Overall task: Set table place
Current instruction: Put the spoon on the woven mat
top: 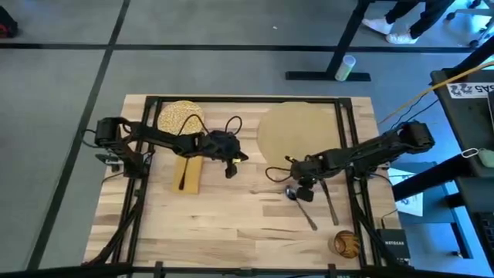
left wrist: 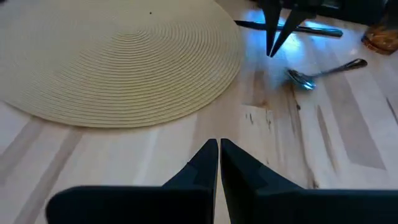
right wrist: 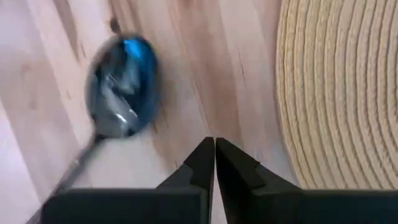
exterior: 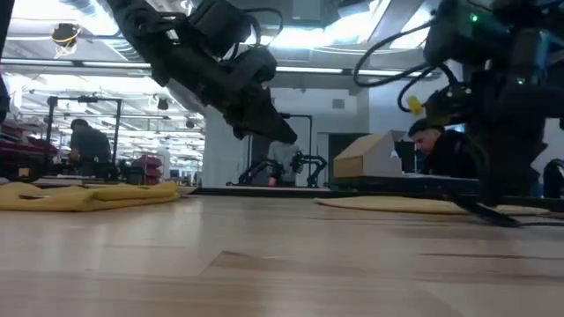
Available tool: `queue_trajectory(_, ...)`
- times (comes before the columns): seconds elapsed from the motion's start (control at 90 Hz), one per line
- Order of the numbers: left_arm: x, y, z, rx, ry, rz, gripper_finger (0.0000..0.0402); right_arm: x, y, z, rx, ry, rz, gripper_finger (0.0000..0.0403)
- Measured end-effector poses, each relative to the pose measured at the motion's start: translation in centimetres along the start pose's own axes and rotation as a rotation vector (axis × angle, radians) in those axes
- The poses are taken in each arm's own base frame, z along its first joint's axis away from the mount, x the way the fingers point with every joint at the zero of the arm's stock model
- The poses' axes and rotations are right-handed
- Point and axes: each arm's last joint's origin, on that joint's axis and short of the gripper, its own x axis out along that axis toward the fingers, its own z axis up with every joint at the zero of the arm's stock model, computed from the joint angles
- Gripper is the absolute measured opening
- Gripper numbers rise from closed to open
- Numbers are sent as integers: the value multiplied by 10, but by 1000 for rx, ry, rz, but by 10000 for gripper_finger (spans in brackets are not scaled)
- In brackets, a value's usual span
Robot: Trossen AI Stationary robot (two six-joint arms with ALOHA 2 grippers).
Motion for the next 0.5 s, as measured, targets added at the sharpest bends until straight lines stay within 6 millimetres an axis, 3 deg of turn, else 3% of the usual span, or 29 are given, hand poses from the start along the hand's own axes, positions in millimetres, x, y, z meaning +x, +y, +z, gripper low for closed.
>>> queue_trajectory(0.244, 0, 0, 0, 41, 4, 1, 0, -17, 18, 15, -84, -40, 78, 5)
queue_trajectory(0.5, 0, 1, 0, 42, 4, 2, 0, -13, 60, 0, -67, 50, 181, 34)
